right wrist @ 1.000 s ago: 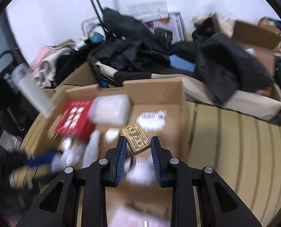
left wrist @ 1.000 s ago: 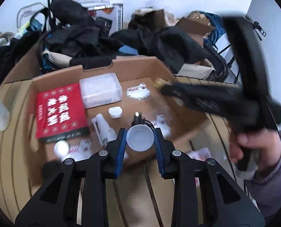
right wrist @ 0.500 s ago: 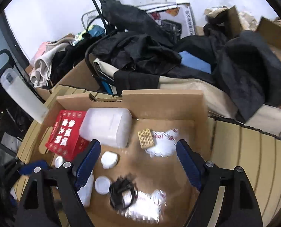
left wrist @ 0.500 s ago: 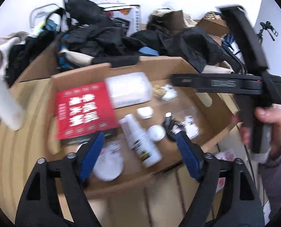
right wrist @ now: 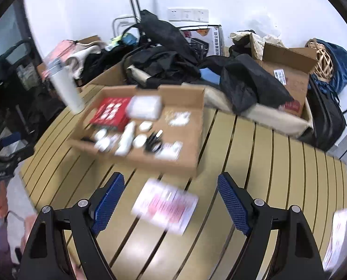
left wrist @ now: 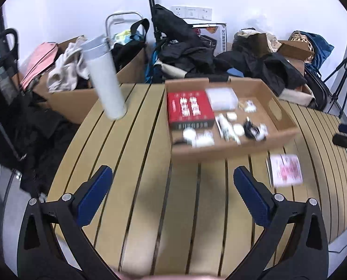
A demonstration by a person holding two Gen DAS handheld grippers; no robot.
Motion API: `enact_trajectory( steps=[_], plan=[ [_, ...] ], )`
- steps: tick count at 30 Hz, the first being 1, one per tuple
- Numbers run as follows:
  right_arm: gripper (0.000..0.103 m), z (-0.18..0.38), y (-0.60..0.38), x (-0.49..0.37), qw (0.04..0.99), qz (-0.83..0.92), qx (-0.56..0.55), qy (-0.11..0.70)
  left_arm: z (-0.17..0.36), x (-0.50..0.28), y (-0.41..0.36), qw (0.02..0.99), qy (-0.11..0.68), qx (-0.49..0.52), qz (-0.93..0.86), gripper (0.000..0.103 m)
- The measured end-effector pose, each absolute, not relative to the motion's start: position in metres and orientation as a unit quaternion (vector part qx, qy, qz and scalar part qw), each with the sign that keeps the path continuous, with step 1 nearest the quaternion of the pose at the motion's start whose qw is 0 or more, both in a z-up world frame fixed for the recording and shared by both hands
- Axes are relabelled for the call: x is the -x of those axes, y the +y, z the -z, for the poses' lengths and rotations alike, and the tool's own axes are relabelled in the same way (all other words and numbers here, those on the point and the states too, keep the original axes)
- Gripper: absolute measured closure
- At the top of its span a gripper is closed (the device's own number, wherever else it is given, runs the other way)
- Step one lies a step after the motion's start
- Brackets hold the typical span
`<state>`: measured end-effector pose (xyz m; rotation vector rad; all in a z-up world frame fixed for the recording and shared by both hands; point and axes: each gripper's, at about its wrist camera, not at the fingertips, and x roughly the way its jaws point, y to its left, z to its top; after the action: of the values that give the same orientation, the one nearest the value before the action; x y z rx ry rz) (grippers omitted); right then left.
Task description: Organize objects
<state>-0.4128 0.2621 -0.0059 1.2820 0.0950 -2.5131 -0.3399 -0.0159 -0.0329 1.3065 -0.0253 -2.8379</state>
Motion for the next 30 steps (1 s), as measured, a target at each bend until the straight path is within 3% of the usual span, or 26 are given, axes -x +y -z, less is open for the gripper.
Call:
enact_trajectory(
  steps=[6, 11, 17, 22, 24, 25, 27, 30],
  plan=[
    [0.018, 0.045, 0.265, 0.294, 0.156, 0.876, -0.456, -0.024, 0.057, 0.254, -0.008, -0.011, 0.010, -0.445, 0.895, 0.000],
    [0.018, 0.074, 0.269, 0.250, 0.161, 0.865, -0.473, -0.046, 0.064, 0.221, 0.017, -0.041, -0.017, -0.453, 0.890, 0.000],
    [0.018, 0.062, 0.280, 0.248, 0.146, 0.880, -0.450, -0.048, 0.059, 0.237, 0.037, -0.063, -0.010, -0.450, 0.891, 0.000],
    [0.018, 0.081, 0.286, 0.281, 0.142, 0.872, -0.467, -0.046, 0.091, 0.302, 0.075, -0.153, 0.026, -0.480, 0.864, 0.000],
    [0.024, 0.091, 0.288, 0.303, 0.147, 0.870, -0.468, -0.060, 0.106, 0.333, 0.094, -0.170, 0.038, -0.489, 0.855, 0.003],
    [0.030, 0.095, 0.288, 0.311, 0.148, 0.870, -0.465, -0.065, 0.109, 0.344, 0.102, -0.179, 0.036, -0.487, 0.854, 0.005],
    [0.031, 0.105, 0.288, 0.333, 0.153, 0.871, -0.461, -0.079, 0.121, 0.371, 0.125, -0.193, 0.014, -0.480, 0.855, 0.013],
    [0.031, 0.127, 0.286, 0.371, 0.143, 0.869, -0.465, -0.093, 0.140, 0.399, 0.152, -0.190, -0.023, -0.496, 0.847, 0.040]
  ],
)
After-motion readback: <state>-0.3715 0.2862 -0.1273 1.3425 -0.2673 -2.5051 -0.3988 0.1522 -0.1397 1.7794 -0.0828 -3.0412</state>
